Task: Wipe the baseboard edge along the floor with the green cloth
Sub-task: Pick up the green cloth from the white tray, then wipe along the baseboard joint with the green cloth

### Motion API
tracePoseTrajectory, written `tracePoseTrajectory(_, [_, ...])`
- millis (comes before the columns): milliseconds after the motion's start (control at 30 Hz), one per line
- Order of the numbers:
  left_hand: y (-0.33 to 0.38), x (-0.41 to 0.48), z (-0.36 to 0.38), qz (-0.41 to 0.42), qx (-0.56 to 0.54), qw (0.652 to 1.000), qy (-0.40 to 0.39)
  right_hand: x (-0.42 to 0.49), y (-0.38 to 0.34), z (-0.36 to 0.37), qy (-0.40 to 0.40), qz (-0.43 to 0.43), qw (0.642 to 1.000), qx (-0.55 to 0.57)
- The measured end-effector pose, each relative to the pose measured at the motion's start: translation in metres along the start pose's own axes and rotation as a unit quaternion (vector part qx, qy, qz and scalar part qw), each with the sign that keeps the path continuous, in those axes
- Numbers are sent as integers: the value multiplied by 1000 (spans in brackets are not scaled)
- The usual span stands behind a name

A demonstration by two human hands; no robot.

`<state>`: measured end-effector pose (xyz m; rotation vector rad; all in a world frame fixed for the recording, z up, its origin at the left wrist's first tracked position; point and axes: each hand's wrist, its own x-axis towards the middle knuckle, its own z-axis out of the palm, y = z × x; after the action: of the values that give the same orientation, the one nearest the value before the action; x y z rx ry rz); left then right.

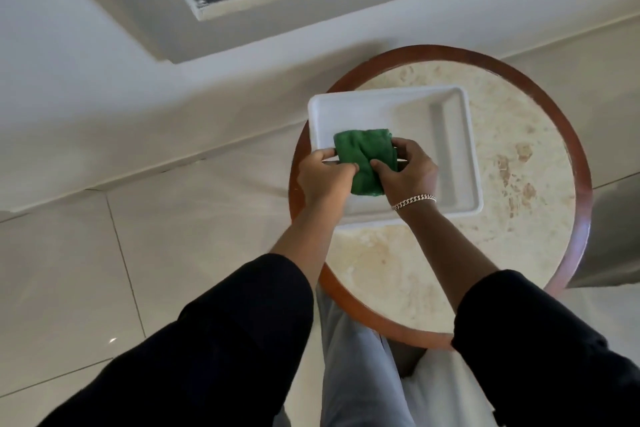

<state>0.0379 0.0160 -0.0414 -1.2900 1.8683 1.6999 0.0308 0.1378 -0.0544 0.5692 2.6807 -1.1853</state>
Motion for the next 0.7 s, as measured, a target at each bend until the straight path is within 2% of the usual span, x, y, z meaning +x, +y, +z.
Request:
tracePoseTrajectory(133, [5, -1, -81, 11, -60, 998, 34, -47, -54, 39, 0, -39, 998, 38])
tracePoseTrajectory(267, [-12, 15, -195, 25, -64, 997, 29, -109, -100, 101, -28, -59, 995, 70])
tracePoseTrajectory(400, [-52, 49, -319, 40, -65, 997, 17, -177, -132, 204, -51, -58, 992, 102])
tracePoseTrajectory(500, [-89, 85, -394, 47, -64, 996, 38, -214, -144, 290, -75, -49, 990, 111])
tracePoseTrajectory(700, [-203, 201, -480, 37, -48, 997, 47, -237, -106, 466, -136, -41, 984, 106])
